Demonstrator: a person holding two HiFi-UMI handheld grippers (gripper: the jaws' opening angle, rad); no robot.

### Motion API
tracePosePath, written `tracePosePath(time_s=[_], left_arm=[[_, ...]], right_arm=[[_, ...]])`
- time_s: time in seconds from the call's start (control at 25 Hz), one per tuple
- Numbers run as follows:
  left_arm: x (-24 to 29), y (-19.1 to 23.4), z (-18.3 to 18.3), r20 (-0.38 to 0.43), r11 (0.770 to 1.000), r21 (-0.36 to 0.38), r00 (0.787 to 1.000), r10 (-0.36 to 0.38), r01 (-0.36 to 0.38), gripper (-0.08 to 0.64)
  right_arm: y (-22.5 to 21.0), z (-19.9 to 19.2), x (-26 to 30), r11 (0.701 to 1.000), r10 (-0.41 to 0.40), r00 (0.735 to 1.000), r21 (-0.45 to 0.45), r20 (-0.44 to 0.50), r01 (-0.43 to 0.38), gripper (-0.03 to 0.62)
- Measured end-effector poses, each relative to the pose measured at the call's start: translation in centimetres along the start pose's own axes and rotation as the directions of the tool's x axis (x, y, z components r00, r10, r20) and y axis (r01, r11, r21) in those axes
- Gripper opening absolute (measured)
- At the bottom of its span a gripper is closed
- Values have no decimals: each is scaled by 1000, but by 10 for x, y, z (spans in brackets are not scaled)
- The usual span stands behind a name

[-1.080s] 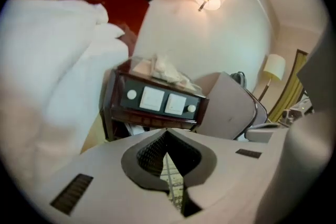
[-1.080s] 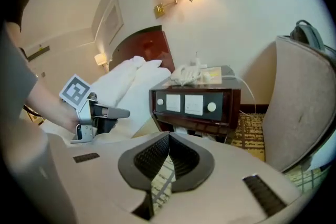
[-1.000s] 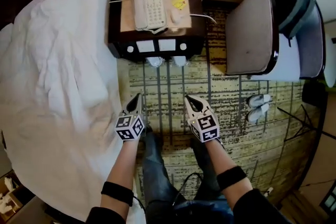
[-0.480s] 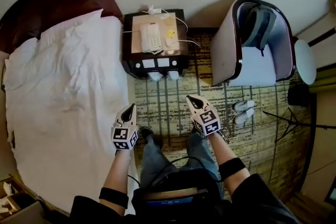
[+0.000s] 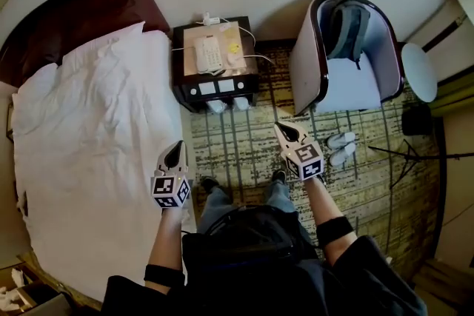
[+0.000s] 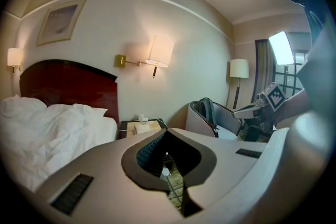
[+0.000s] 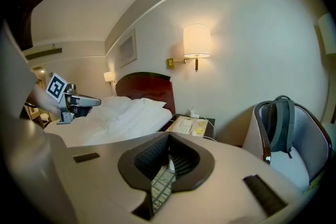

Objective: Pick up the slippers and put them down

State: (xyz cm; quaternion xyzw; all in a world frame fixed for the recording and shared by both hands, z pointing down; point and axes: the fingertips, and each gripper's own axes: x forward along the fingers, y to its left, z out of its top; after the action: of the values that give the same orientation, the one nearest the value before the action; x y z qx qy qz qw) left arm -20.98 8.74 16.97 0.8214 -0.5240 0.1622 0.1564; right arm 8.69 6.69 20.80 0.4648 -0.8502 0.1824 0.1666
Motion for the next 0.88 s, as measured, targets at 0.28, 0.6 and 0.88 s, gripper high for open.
tracePosePath(time_s=[0.28, 0.6, 0.88], left_arm=[[-15, -13, -1, 6, 1000, 3, 1000, -22, 22, 4], [-21, -13, 1, 18, 999, 31, 1000, -21, 21, 4], [-20, -6, 4, 38, 1000, 17, 999, 0, 0, 4]], right_arm=[[3, -8, -24, 999, -25, 1000, 29, 12, 25, 2], [3, -8, -25, 998, -37, 999, 60, 21, 36, 2], [4, 0, -17, 999, -24, 999, 34, 24, 23, 2]])
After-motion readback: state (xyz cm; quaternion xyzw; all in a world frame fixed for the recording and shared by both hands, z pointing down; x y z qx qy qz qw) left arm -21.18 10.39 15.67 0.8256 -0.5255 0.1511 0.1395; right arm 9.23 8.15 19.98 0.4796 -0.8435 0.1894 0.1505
